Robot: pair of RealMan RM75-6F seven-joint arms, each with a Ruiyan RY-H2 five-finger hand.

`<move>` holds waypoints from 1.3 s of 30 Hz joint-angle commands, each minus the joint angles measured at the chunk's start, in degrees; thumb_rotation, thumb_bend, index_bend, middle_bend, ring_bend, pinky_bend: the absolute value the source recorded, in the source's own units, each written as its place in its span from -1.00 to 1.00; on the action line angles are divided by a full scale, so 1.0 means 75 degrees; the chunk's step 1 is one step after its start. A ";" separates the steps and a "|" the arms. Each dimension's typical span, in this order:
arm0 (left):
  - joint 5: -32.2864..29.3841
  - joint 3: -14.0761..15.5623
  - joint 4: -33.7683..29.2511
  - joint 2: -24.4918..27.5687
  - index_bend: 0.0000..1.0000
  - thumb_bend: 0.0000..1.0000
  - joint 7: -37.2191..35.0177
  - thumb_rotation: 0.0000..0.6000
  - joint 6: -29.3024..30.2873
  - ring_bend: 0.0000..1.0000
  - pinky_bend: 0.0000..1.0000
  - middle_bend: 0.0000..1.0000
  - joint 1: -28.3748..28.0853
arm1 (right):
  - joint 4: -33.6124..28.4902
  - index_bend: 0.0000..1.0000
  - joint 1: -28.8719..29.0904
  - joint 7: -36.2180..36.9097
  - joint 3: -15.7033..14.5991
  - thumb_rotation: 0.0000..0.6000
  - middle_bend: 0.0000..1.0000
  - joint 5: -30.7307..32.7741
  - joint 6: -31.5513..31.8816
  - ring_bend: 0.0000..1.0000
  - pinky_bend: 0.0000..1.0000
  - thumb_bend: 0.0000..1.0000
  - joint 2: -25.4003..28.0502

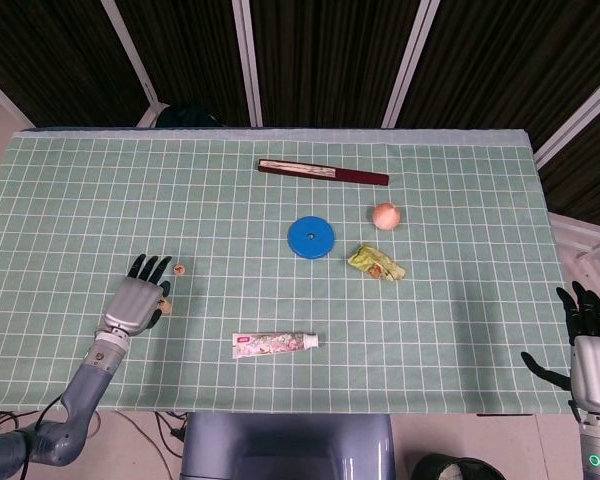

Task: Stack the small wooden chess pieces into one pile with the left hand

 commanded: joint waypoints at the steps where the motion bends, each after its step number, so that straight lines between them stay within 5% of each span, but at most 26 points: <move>1: 0.0007 0.0003 -0.0012 0.0004 -0.12 -0.36 0.0006 1.00 0.0008 -1.00 -1.00 -1.00 0.0003 | 0.0000 -0.84 -0.0001 -0.0005 -0.0004 1.00 -0.97 -0.0005 0.0002 -1.00 -1.00 -0.54 -0.0001; 19: 0.0127 -0.0011 -0.0383 0.0181 -0.24 -0.37 0.0174 1.00 0.0238 -1.00 -1.00 -1.00 0.0042 | 0.0017 -0.84 -0.0002 -0.0044 0.0000 1.00 -0.97 -0.0026 0.0033 -1.00 -1.00 -0.54 -0.0018; 28: -0.0135 -0.0361 -0.1057 0.0658 -0.26 -0.50 0.0465 1.00 0.0211 -1.00 -1.00 -1.00 -0.0172 | 0.0031 -0.84 -0.0012 -0.0044 0.0020 1.00 -0.97 -0.0026 0.0078 -1.00 -1.00 -0.53 -0.0039; 32: -0.0819 -0.0719 -0.1502 0.1047 -0.27 -0.50 0.0560 1.00 -0.0278 -1.00 -1.00 -1.00 -0.0494 | 0.0036 -0.84 -0.0003 -0.0065 0.0032 1.00 -0.97 -0.0005 0.0068 -1.00 -1.00 -0.53 -0.0059; 39: -0.3450 -0.1289 -0.2069 0.1797 -0.28 -0.53 0.1793 1.00 -0.1088 -1.00 -1.00 -1.00 -0.1630 | 0.0032 -0.84 0.0029 -0.0041 0.0059 1.00 -0.97 0.0078 -0.0012 -1.00 -1.00 -0.54 -0.0083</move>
